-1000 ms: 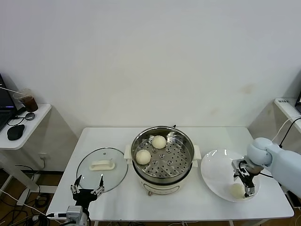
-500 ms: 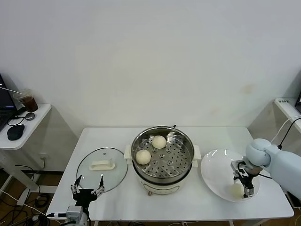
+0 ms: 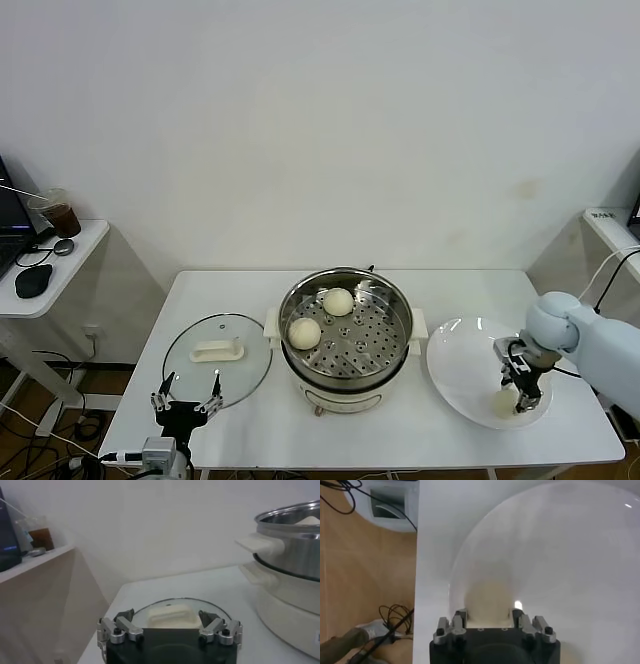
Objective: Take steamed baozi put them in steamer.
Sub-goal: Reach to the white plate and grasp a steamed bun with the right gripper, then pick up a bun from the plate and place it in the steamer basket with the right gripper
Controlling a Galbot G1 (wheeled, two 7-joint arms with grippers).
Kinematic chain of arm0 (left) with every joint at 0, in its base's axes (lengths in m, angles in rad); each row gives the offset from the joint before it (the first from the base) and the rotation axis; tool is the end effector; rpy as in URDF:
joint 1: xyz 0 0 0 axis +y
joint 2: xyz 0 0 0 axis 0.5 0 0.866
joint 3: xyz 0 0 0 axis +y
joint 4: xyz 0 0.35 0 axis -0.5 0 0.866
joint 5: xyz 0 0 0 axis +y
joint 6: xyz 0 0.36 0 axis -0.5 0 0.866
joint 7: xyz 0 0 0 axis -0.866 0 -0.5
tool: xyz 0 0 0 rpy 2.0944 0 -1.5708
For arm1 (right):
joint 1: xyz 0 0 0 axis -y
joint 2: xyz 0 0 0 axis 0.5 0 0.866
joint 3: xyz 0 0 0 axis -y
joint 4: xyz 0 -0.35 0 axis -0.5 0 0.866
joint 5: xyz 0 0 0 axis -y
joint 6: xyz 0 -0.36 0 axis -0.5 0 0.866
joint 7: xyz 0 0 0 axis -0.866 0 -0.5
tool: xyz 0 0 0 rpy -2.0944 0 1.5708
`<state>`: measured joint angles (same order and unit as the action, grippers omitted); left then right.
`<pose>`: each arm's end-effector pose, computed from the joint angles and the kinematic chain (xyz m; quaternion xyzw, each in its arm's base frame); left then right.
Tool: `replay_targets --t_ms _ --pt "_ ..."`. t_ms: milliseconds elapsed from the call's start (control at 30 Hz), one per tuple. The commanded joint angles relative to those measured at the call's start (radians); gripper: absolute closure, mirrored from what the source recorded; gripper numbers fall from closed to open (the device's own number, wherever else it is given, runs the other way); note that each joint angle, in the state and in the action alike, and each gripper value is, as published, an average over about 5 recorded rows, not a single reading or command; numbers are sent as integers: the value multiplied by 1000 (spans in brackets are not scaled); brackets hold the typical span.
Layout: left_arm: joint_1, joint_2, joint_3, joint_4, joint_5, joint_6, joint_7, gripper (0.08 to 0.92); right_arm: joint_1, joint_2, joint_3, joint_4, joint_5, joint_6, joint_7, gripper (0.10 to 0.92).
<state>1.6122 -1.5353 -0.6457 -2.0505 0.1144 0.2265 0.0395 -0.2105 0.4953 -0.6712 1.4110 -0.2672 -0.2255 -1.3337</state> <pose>0.1701 0.0454 -0.3237 0.0335 -0.9824 -0.0943 0.1577 0.4471 -0.2012 -0.2276 0.5302 -0.4396 0.5150 0.5103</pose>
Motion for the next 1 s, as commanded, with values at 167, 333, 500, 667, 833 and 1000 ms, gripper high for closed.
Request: replay_targets --t_ms 167,333,500,667,833,1000 --pt "-4 -1 5 1 1 0 -1 177 53 -14 -15 8 31 -1 -1 514" --pt "-6 1 5 2 0 -1 -4 177 254 19 -123 -5 101 4 -4 516" --pt "-2 2 4 -10 -1 -2 -8 177 568 144 -281 -48 196 21 -17 516" --pt "5 5 2 -21 -4 -3 -15 177 764 296 -351 -97 244 40 -23 514" --pt "16 9 -7 -39 -4 -4 -20 177 809 392 -335 -108 305 48 -39 516" --pt "28 10 -14 -50 -3 -5 -21 177 814 435 -370 -78 432 152 -19 514"
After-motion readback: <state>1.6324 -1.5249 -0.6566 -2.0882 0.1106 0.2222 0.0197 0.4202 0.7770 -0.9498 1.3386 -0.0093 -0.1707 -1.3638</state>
